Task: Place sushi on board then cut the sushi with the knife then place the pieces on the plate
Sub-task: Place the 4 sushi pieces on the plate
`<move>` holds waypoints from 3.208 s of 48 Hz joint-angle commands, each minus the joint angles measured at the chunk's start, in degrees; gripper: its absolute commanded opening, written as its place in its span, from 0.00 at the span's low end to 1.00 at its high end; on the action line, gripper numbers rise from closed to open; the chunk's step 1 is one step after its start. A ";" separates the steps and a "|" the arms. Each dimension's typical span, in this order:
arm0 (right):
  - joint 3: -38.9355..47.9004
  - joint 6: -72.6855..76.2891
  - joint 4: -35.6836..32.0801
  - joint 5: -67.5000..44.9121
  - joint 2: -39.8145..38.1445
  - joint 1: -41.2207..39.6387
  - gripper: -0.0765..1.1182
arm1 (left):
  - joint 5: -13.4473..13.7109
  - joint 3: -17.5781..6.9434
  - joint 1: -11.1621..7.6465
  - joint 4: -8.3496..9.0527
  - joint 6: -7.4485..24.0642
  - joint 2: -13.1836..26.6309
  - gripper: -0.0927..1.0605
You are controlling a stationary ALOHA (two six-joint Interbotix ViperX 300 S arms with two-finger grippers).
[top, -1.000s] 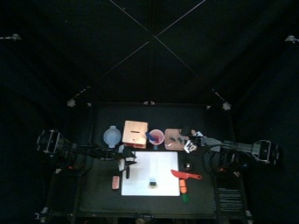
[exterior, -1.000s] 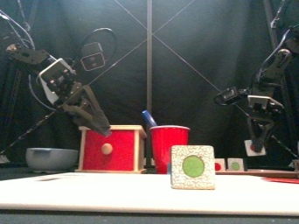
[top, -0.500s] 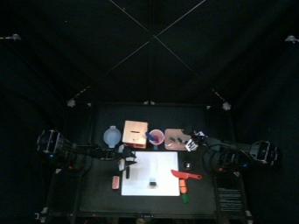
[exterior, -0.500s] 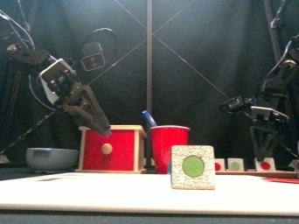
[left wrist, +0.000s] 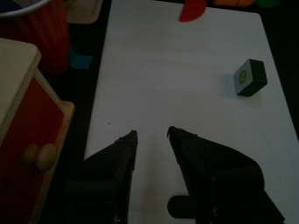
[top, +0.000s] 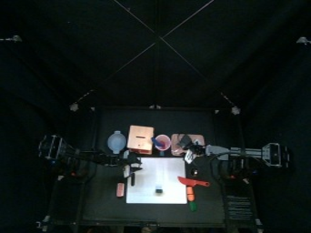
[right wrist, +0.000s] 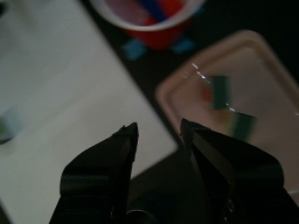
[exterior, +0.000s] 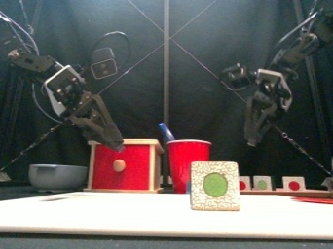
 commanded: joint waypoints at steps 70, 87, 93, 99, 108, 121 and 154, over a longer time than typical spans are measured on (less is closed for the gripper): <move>-23.47 0.00 8.35 -9.40 33.22 23.82 0.74 | -0.18 0.00 1.85 0.70 0.18 -0.26 0.74; -22.50 0.09 5.80 -7.47 32.43 23.20 0.57 | -0.18 0.09 1.76 0.62 0.18 -0.35 0.74; -20.04 0.00 4.57 -4.31 26.98 20.30 0.56 | -0.18 0.09 1.67 0.62 0.18 -0.35 0.74; -16.26 0.18 3.34 -0.44 19.78 15.73 0.56 | -0.09 0.09 1.67 0.53 0.09 -0.35 0.74; -9.40 0.00 2.72 6.15 9.32 5.98 0.56 | 0.53 0.18 1.49 0.53 0.00 -0.35 0.74; -2.55 0.00 -3.52 8.88 3.69 -11.34 0.56 | 0.88 0.09 1.67 0.62 0.18 -0.35 0.74; 1.67 0.00 -10.72 3.16 14.06 -27.16 0.65 | 0.88 -0.09 1.85 0.53 0.00 -0.44 0.74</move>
